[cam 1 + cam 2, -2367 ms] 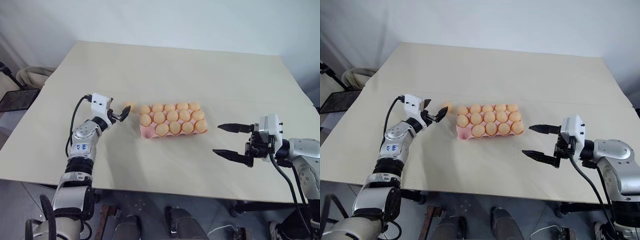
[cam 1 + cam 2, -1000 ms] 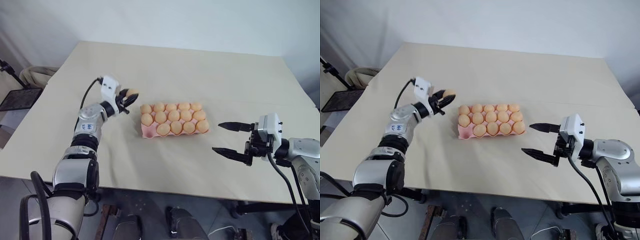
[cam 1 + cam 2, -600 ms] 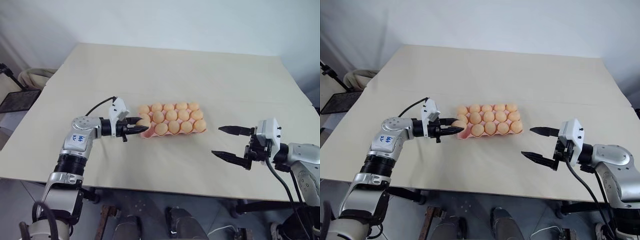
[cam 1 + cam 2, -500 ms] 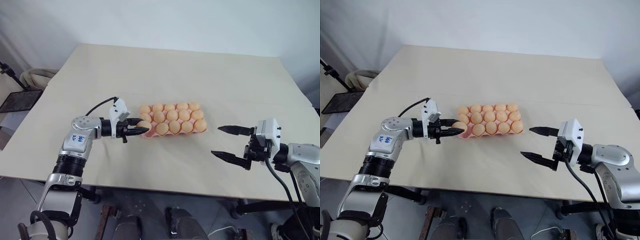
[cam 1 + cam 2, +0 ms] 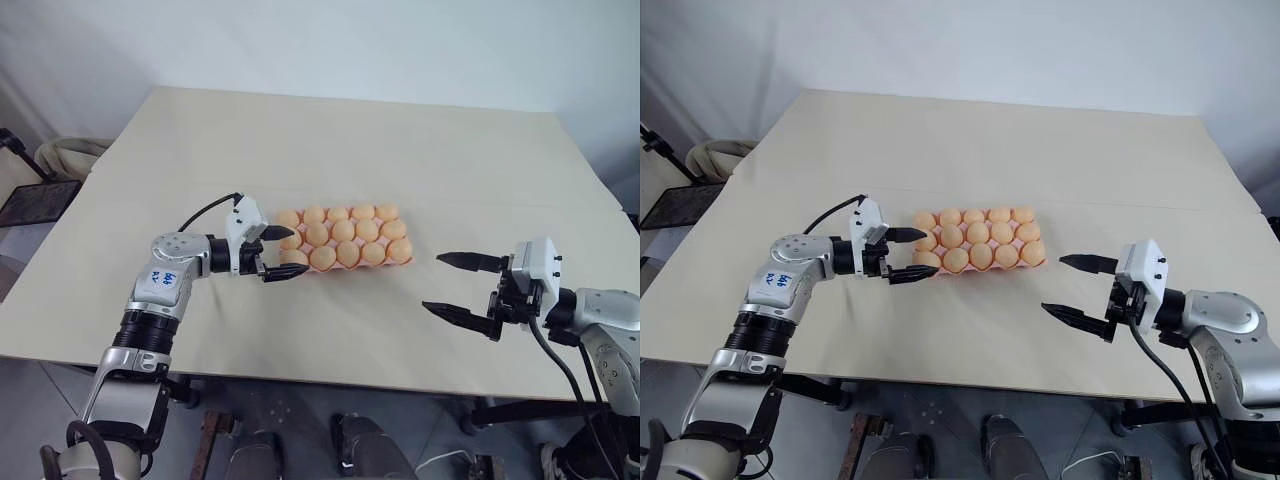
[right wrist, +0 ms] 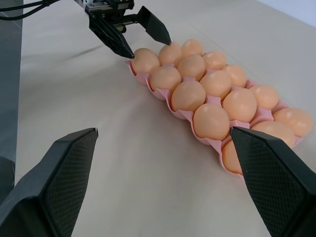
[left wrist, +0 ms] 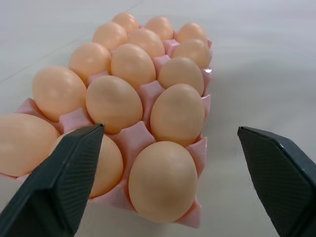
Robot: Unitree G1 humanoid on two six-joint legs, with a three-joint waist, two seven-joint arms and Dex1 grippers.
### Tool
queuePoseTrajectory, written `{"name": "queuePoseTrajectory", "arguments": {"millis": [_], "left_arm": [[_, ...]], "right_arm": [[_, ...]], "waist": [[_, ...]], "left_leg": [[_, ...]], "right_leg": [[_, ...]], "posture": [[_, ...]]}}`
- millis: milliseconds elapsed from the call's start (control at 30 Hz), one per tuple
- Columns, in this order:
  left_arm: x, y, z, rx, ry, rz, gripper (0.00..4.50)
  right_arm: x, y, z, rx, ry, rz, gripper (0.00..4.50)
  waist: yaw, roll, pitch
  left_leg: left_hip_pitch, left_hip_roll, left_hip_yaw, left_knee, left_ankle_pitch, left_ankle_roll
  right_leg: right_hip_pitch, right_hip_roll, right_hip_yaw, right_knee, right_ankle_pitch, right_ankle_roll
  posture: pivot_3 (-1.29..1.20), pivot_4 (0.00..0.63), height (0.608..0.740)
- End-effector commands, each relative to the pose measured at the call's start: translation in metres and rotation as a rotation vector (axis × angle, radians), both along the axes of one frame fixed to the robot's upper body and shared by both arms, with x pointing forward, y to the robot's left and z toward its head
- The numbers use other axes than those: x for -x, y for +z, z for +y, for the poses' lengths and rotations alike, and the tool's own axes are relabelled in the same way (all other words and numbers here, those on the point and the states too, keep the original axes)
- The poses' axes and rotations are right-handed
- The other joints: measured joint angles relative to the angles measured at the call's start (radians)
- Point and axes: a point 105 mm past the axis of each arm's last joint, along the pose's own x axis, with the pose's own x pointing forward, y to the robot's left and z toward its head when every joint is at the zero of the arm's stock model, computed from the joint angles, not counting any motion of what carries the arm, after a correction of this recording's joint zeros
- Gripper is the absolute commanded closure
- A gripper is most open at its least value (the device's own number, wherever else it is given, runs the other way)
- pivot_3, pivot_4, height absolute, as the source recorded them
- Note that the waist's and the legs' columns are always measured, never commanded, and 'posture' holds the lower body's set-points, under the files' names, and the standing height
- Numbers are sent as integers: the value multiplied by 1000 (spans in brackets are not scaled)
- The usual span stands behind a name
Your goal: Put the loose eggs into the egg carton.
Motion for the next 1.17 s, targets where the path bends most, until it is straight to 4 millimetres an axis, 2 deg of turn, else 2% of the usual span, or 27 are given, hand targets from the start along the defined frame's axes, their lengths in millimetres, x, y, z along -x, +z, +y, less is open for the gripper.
{"name": "queuePoseTrajectory", "arguments": {"millis": [33, 133, 400, 467, 567, 667, 833, 1167], "left_arm": [[5, 33, 16, 16, 12, -53, 57], [19, 43, 36, 44, -19, 2, 57], [37, 71, 101, 26, 111, -51, 57], [45, 72, 114, 12, 123, -42, 57], [61, 73, 136, -48, 139, -127, 57], [72, 68, 155, -67, 162, -88, 57], [79, 63, 172, -75, 188, -71, 57], [80, 62, 172, -35, 183, -85, 57]], "right_arm": [[4, 14, -1, -14, 3, -61, 0], [4, 14, -3, -10, -2, -57, 0], [1, 14, -5, -8, -10, -55, 0], [0, 14, -6, -8, -9, -54, 0], [-2, 14, -7, -7, -6, -53, 0], [-2, 14, -10, -2, -5, -49, 0], [-5, 15, -18, 14, -14, -48, 0], [-11, 20, -49, 65, -73, -65, 0]], "waist": [[-2, 0, 0], [-6, 0, 0], [-4, 1, 0], [-3, 1, 1], [-6, 1, 1], [-4, 1, 1], [0, 1, 1], [2, 2, 1]], "left_leg": [[0, 0, 0, 0, 0, 0], [1, 1, 0, -1, 0, 0], [0, 1, 0, -1, 0, -1], [1, 1, 0, -1, -1, -1], [1, 1, 0, -3, -1, -1], [1, 1, -1, -5, -2, -2], [0, 1, -1, -9, -2, -2], [0, 0, -1, -16, -3, -4]], "right_leg": [[0, 0, 0, 0, 0, 0], [0, 1, 0, 0, 0, 0], [-1, 0, -1, 0, -1, -1], [-1, -1, -1, 0, -2, -3], [-1, -2, -2, -1, -3, -5], [-2, -3, -3, 0, -5, -8], [-3, -7, -7, -1, -10, -13], [-4, -13, -17, -1, -13, -10]], "posture": [[0, 150, 740], [0, 150, 740], [0, 150, 740], [0, 150, 740], [0, 150, 740], [0, 150, 740], [0, 150, 740], [0, 150, 740]]}}
